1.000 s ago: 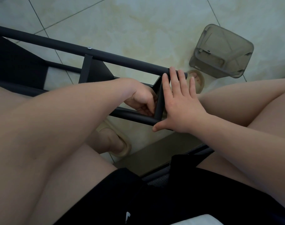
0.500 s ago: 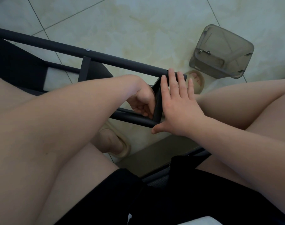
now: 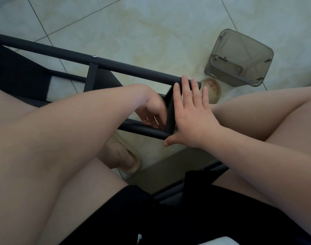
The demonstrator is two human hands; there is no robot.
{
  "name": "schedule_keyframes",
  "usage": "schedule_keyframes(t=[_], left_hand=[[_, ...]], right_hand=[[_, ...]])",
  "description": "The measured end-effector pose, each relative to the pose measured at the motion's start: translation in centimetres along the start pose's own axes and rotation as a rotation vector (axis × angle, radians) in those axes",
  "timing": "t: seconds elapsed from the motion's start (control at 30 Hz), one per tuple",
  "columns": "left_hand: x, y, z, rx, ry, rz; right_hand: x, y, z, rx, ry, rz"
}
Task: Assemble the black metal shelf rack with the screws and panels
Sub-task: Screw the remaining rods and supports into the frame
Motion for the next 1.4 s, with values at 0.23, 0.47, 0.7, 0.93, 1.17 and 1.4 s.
schedule_keyframes(t=[0.23,0.47,0.7,0.93,1.17,1.4], left_hand=[[0.39,0.01,0.36,-0.006,0.011,-0.017],[0.57,-0.28,0.30,-0.006,0.035,0.017],[0.31,-0.29,0.36,-0.014,0.033,0.009],[0.29,-0.47,0.10,-0.018,0.037,0.020],[0.31,-0.32,0.37,-0.018,0.049,-0.003],[0.69,-0.64,0.47,0.004,0.065,0.002]], right_hand=[[-0.04,-0.03,0.01,0.003,-0.003,0.014],[-0.25,-0.20,0.23,0.014,0.000,0.012],[-0.17,-0.20,0.08,0.013,-0.002,0.012],[-0.32,-0.48,0.29,0.007,-0.002,0.002],[-0.39,-0.41,0.25,0.007,-0.001,-0.001],[-0.43,-0.42,0.28,-0.007,-0.004,0.001]])
Point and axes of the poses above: each hand's wrist, its own x-axis away from the middle knuckle, its own y-axis out of the palm, z = x × y, the point moved 5 cm from there along -x, towards the middle knuckle, and after that the axes turned 10 degrees about -z, right-handed, at the moved point
